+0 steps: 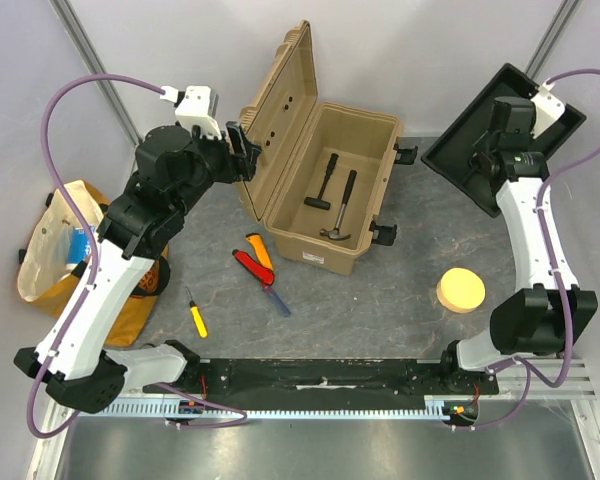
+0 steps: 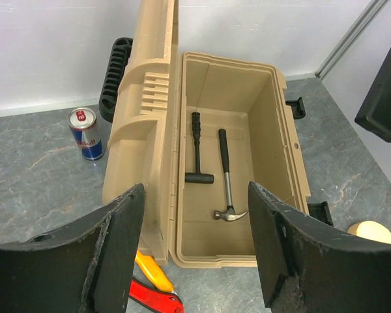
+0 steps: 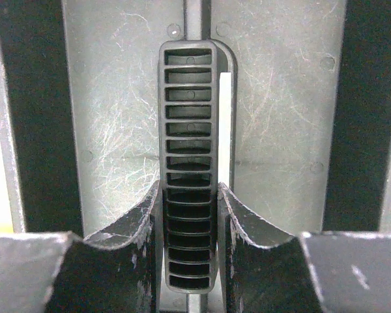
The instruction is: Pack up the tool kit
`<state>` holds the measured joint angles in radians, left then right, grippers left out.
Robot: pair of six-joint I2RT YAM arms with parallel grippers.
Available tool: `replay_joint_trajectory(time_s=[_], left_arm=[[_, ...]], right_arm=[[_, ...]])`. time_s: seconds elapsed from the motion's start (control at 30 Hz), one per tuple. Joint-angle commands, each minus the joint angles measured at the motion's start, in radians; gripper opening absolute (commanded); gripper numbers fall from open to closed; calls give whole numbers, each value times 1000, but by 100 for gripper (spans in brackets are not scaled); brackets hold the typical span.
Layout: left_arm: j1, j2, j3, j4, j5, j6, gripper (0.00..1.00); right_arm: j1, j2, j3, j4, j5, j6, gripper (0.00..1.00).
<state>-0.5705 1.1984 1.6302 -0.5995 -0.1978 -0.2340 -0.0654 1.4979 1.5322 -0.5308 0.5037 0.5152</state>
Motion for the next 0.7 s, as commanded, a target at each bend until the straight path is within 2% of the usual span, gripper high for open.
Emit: replay_joint_trajectory(time_s=[0.0, 0.23, 0.43, 0.67], left_arm=[[1, -33, 7, 9, 21, 9, 71], [1, -46, 7, 7, 12, 12, 71], [3, -54, 2, 9, 1, 5, 71], [3, -60, -9, 9, 3, 1, 71]], right_arm=[[90, -44, 143, -12, -76, -12, 0], [375, -4, 252, -20, -21, 17, 0], [587, 82, 262, -3, 39, 118, 0], [768, 214, 281, -14, 113, 232, 0]])
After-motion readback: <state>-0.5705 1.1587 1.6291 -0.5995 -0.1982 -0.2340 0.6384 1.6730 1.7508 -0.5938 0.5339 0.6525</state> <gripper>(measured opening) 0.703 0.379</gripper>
